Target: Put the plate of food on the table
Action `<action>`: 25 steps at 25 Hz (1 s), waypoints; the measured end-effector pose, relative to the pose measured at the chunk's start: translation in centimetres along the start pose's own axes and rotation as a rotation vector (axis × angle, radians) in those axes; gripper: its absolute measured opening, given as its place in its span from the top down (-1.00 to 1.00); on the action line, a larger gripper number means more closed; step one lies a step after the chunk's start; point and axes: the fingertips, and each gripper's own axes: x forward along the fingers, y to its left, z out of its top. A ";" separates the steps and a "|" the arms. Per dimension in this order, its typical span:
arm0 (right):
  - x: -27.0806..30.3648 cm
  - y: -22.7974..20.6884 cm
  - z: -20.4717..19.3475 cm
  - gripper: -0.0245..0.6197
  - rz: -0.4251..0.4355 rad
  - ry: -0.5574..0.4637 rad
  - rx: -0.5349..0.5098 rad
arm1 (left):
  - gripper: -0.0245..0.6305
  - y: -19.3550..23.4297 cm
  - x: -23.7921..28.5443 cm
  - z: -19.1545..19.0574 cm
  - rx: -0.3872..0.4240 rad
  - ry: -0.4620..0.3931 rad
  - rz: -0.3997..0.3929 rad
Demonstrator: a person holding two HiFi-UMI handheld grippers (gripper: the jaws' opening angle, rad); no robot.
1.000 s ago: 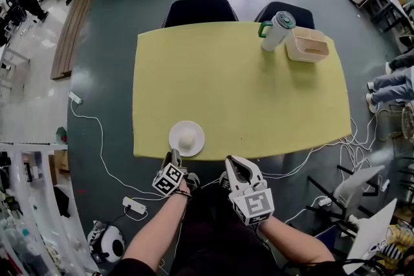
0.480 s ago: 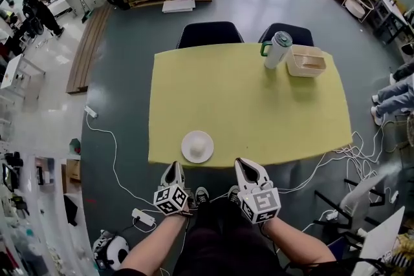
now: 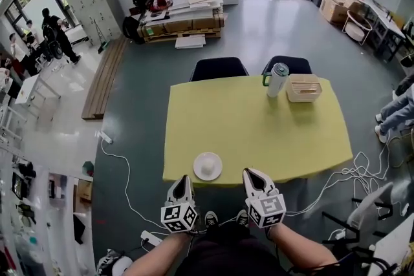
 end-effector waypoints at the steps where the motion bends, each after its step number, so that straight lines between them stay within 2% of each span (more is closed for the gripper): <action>1: -0.2 0.1 0.4 0.89 -0.003 -0.006 -0.002 | 0.90 -0.2 -0.5 0.8 0.012 -0.010 -0.004; 11: -2.7 1.1 2.9 0.89 -0.009 -0.027 -0.040 | 0.90 -3.7 -3.1 5.2 0.085 -0.033 -0.092; 19: -3.7 2.4 5.1 0.89 -0.001 -0.062 -0.066 | 0.90 -6.0 -3.7 6.7 0.103 -0.038 -0.154; 25: -4.4 2.5 5.7 0.89 -0.015 -0.082 -0.074 | 0.90 -7.1 -3.6 6.4 0.108 -0.020 -0.180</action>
